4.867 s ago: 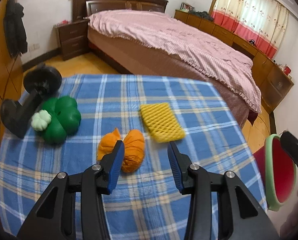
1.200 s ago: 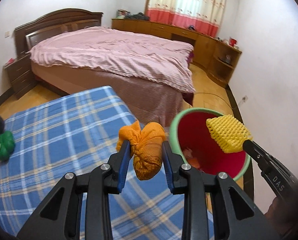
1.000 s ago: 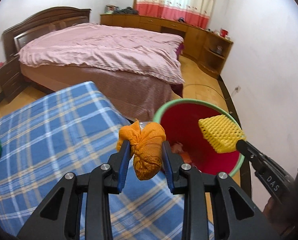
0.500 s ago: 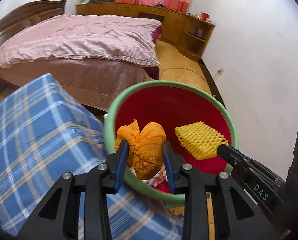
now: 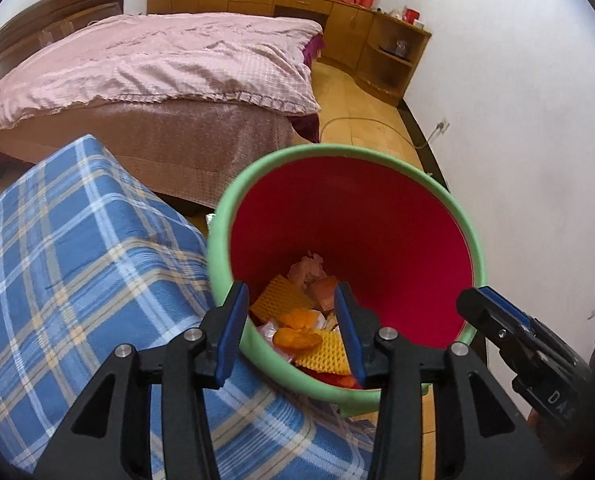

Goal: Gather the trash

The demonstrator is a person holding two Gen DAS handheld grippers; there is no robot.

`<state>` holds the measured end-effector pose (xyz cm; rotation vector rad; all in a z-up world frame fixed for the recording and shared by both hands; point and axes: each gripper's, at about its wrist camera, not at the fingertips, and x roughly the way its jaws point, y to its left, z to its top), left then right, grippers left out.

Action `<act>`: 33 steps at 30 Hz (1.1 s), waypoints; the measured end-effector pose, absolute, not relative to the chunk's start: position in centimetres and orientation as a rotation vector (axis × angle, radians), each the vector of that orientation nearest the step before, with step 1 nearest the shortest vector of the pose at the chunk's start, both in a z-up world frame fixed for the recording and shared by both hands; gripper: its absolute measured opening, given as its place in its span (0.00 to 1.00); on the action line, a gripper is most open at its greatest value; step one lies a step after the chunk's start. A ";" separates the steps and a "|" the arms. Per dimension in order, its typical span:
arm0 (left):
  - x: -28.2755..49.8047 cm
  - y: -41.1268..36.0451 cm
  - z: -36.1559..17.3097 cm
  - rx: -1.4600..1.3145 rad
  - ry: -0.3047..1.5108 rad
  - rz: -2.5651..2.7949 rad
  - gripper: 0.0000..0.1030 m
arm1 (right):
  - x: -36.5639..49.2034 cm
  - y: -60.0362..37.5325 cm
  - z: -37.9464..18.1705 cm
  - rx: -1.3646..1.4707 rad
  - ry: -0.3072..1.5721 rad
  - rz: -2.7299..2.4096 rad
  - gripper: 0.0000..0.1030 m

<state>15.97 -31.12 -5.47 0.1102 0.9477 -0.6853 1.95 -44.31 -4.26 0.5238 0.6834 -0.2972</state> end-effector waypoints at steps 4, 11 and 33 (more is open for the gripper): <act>15.5 -29.3 -4.4 0.086 0.922 -0.661 0.43 | 1.7 -43.4 -3.7 0.514 0.666 -0.285 0.53; 14.6 -24.9 -2.9 0.045 0.898 -0.587 0.43 | 1.3 -41.1 -2.2 0.493 0.636 -0.238 0.65; 8.0 -9.0 0.2 -0.099 0.775 -0.257 0.50 | -1.5 -28.0 2.5 0.333 0.506 -0.025 0.95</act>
